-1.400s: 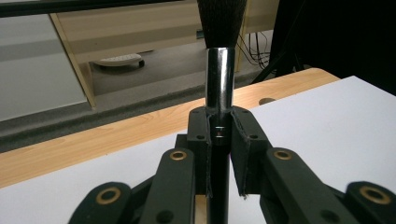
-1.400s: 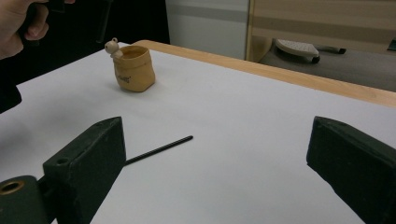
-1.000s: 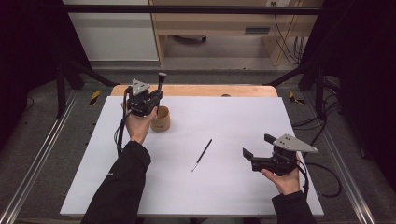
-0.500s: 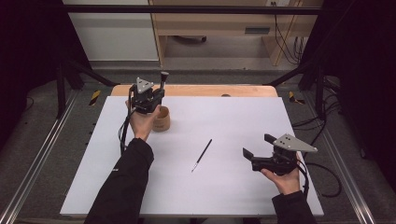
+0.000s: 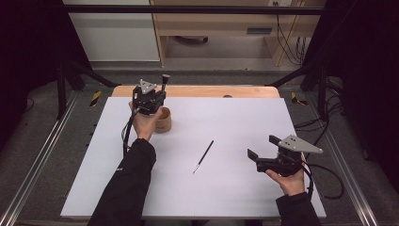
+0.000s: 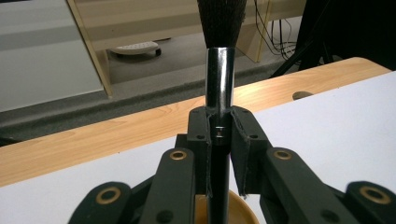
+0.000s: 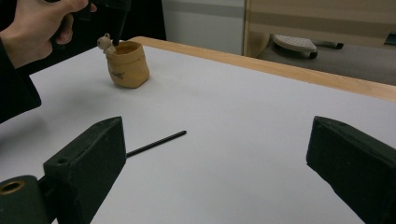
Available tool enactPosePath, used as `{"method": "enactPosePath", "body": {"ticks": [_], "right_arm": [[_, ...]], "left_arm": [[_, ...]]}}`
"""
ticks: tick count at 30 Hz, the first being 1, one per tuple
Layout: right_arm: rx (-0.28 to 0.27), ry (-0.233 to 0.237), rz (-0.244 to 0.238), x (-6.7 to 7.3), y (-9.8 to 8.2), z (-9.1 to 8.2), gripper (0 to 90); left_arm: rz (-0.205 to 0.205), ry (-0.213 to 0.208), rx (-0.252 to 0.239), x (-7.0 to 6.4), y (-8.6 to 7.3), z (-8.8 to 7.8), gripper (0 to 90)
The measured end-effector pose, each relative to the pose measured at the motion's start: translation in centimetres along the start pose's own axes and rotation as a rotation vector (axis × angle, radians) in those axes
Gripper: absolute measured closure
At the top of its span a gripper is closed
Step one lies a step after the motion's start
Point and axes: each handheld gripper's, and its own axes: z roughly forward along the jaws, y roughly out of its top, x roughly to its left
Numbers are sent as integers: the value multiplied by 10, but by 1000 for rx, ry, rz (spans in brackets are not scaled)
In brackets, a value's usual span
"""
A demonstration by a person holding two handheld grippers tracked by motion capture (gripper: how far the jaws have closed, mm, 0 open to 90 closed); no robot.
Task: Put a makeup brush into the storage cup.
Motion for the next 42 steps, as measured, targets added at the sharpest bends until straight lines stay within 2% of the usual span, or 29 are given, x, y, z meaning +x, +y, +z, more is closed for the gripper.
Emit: {"method": "enactPosePath", "body": {"ticks": [12,18,35,42], "right_arm": [[7,4,-6,1,-1,2,54],[4,1,-2,0,-1,1,54],[4,1,4,-1,-2,1,54],[4,-1,10,-5,-4,1,57]], "left_arm": [[7,15,21,2,-12,10,785],[13,10,30,1,-20,12,785],[27,2,55,-1,-34,8,784],[35,2,55,-2,-33,5,783]]}}
